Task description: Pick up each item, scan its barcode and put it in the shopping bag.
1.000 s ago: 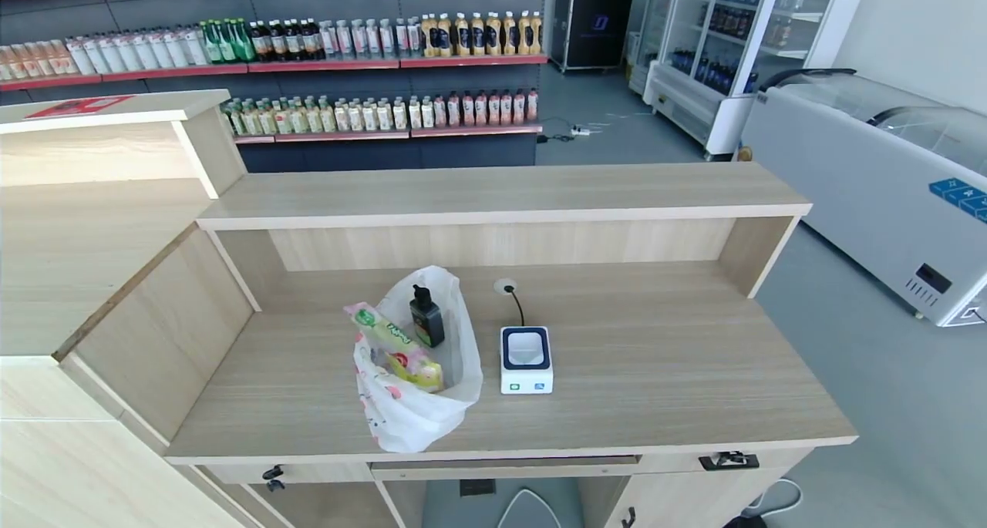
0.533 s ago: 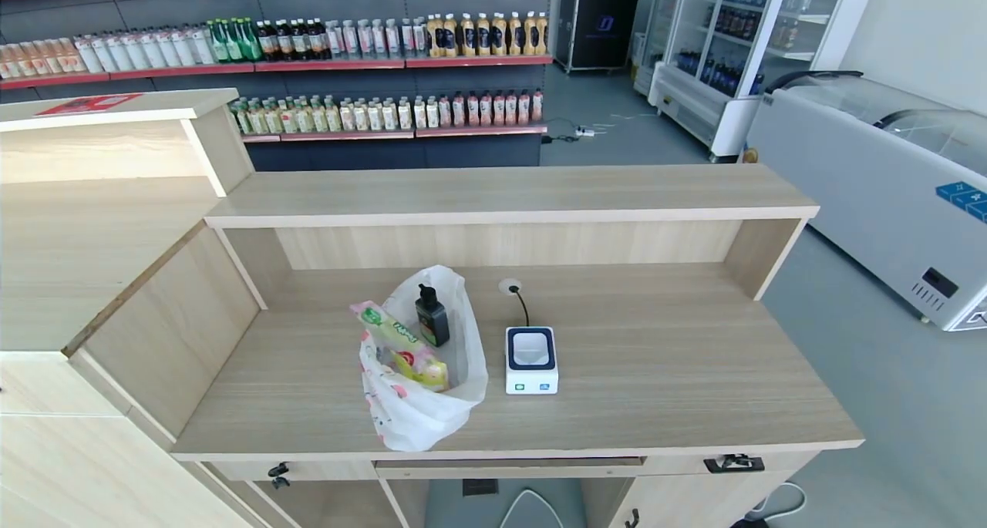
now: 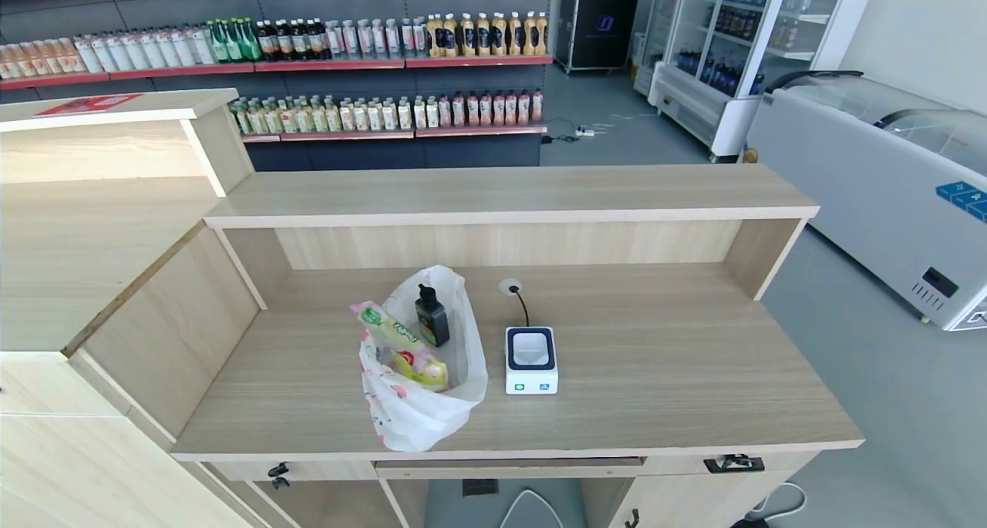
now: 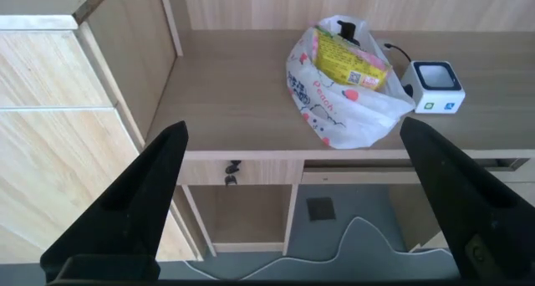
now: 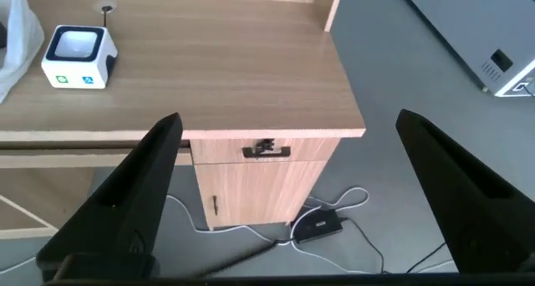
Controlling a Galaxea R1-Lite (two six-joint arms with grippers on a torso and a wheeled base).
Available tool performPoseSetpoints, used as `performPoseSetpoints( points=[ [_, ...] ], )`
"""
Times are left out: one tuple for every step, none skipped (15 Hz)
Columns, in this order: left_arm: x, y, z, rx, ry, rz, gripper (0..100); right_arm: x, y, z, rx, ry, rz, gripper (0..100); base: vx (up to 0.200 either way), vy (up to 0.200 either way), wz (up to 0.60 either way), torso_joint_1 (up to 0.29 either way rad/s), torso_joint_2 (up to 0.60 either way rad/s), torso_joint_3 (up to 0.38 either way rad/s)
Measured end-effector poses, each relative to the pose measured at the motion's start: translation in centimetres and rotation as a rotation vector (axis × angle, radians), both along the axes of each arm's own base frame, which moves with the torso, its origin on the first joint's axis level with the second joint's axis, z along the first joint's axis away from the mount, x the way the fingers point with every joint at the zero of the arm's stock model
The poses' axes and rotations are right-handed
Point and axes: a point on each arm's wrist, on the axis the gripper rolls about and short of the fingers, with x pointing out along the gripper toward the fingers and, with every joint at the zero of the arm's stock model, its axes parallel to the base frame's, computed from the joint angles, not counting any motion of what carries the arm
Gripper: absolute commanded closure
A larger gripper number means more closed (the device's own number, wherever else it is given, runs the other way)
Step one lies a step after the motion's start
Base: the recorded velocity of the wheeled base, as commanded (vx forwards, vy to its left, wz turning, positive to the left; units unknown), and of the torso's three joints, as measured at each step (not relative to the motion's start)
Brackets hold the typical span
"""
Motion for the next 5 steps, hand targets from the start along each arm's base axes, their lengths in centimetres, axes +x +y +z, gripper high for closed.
performPoseSetpoints(
  points=[
    [0.00,0.00,0.00,0.000,0.000,0.000,0,-0.02,0.00,0.00,0.001,-0.002,0.001,0,0.000,0.000,0.00,0.000,0.00,0.000],
    [0.00,0.00,0.00,0.000,0.000,-0.001,0,-0.03,0.00,0.00,0.001,-0.004,0.001,0,0.000,0.000,0.00,0.000,0.00,0.000],
    [0.00,0.00,0.00,0.000,0.000,-0.001,0,-0.03,0.00,0.00,0.001,-0.005,0.001,0,0.000,0.000,0.00,0.000,0.00,0.000],
    [0.00,0.00,0.00,0.000,0.000,-0.001,0,-0.04,0.00,0.00,0.001,-0.005,0.001,0,0.000,0.000,0.00,0.000,0.00,0.000],
    [0.00,0.00,0.00,0.000,0.000,0.000,0,-0.04,0.00,0.00,0.001,-0.005,0.001,0,0.000,0.000,0.00,0.000,0.00,0.000]
  ],
)
